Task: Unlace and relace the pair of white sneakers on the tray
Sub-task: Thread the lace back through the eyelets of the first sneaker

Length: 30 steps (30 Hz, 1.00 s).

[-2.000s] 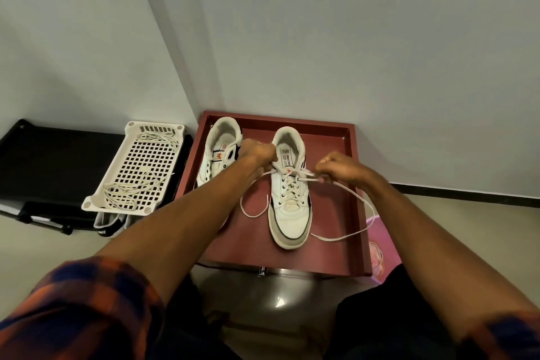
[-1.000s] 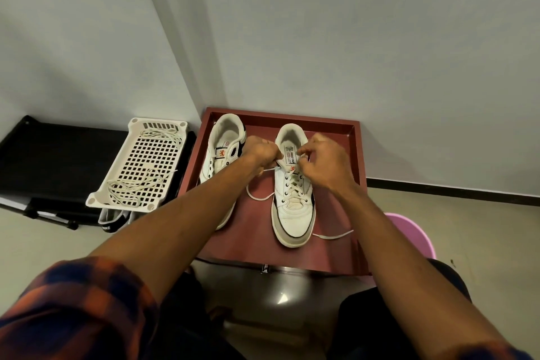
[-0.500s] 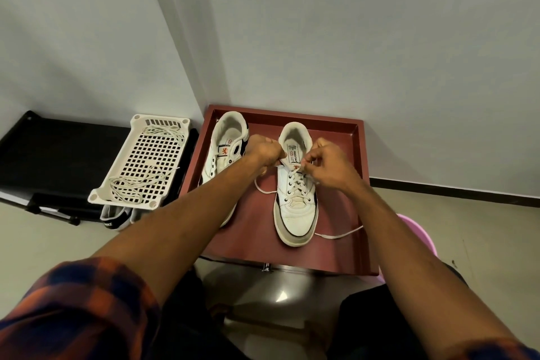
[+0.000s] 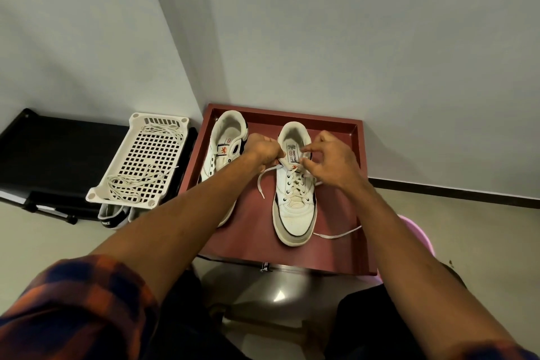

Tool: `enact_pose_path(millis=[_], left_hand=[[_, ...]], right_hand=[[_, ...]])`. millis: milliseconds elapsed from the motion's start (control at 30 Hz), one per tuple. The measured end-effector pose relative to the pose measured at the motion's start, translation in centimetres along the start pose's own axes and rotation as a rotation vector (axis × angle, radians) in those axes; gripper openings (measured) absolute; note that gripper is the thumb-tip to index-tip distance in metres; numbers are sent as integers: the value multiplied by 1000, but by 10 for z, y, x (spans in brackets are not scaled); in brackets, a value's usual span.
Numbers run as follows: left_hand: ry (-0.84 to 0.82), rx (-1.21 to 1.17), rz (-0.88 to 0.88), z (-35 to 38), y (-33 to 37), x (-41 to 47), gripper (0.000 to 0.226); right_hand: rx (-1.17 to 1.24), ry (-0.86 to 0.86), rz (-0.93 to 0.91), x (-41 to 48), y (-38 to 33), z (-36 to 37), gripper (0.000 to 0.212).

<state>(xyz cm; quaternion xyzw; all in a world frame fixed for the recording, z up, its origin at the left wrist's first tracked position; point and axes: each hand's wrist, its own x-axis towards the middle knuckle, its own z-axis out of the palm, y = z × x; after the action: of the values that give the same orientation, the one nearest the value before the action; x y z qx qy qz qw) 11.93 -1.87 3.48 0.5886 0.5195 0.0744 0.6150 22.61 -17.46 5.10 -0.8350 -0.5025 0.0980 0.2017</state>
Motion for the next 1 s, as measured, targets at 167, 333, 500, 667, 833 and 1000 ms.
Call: enact_pose_path(millis=[167, 333, 500, 667, 833, 1000], left_hand=[[18, -3, 16, 1, -3, 0, 27], [24, 44, 40, 3, -3, 2, 19], [3, 55, 21, -1, 0, 3, 20], [10, 69, 30, 0, 1, -1, 21], [6, 64, 31, -1, 0, -3, 24], [22, 69, 46, -1, -1, -4, 23]], right_hand=[[-143, -163, -79, 14, -19, 9, 26], [-63, -115, -45, 7, -12, 10, 13], [141, 27, 190, -18, 33, 5, 13], [138, 32, 202, -27, 34, 4, 5], [-52, 26, -20, -3, -3, 5, 41], [-230, -84, -119, 14, -26, 7, 31]])
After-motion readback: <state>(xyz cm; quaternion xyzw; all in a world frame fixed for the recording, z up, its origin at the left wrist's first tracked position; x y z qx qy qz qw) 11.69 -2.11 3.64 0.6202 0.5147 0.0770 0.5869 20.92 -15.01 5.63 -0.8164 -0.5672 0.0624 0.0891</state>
